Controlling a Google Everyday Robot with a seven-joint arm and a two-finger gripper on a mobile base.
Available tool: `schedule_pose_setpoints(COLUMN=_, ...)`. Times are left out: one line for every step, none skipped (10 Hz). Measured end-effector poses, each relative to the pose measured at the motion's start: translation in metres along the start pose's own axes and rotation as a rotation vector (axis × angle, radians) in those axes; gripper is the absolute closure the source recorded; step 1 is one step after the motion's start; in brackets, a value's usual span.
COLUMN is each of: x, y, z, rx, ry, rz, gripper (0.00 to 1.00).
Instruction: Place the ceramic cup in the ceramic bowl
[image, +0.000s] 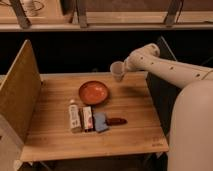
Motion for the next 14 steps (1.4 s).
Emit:
schedule_pose_setpoints(x=-0.001, y=0.020, z=-0.004, rx=-0.042, ry=-0.008, rz=-0.029, gripper=1.00)
schedule_pose_setpoints(x=-0.001, y=0.036, z=-0.007, rx=-0.079, ry=-0.013, rz=-0.048, gripper=1.00)
schedule_pose_setpoints(x=-0.002, y=0.050, z=-0.010, rx=-0.114, ry=-0.018, rz=-0.067, gripper=1.00)
schedule_pose_setpoints(x=-0.001, y=0.063, z=-0.012, rx=-0.146, ry=-0.019, rz=-0.086, gripper=1.00)
schedule_pose_setpoints(x=0.005, y=0.077, z=-0.009, rx=-0.184, ry=-0.004, rz=-0.109, gripper=1.00)
schedule_pose_setpoints(x=0.011, y=0.083, z=-0.005, rx=-0.202, ry=0.010, rz=-0.119, gripper=1.00)
schedule_pose_setpoints(x=0.018, y=0.088, z=0.002, rx=-0.218, ry=0.034, rz=-0.128, gripper=1.00)
schedule_pose_setpoints(x=0.028, y=0.094, z=0.013, rx=-0.233, ry=0.067, rz=-0.137, gripper=1.00)
schedule_pose_setpoints(x=0.040, y=0.105, z=0.027, rx=-0.264, ry=0.112, rz=-0.147, gripper=1.00)
schedule_pose_setpoints(x=0.042, y=0.114, z=0.033, rx=-0.285, ry=0.130, rz=-0.151, gripper=1.00)
schedule_pose_setpoints(x=0.041, y=0.127, z=0.037, rx=-0.315, ry=0.144, rz=-0.155, gripper=1.00)
schedule_pose_setpoints(x=0.041, y=0.138, z=0.040, rx=-0.344, ry=0.158, rz=-0.160, gripper=1.00)
schedule_pose_setpoints(x=0.042, y=0.146, z=0.044, rx=-0.365, ry=0.171, rz=-0.167, gripper=1.00)
schedule_pose_setpoints(x=0.043, y=0.150, z=0.048, rx=-0.375, ry=0.182, rz=-0.175, gripper=1.00)
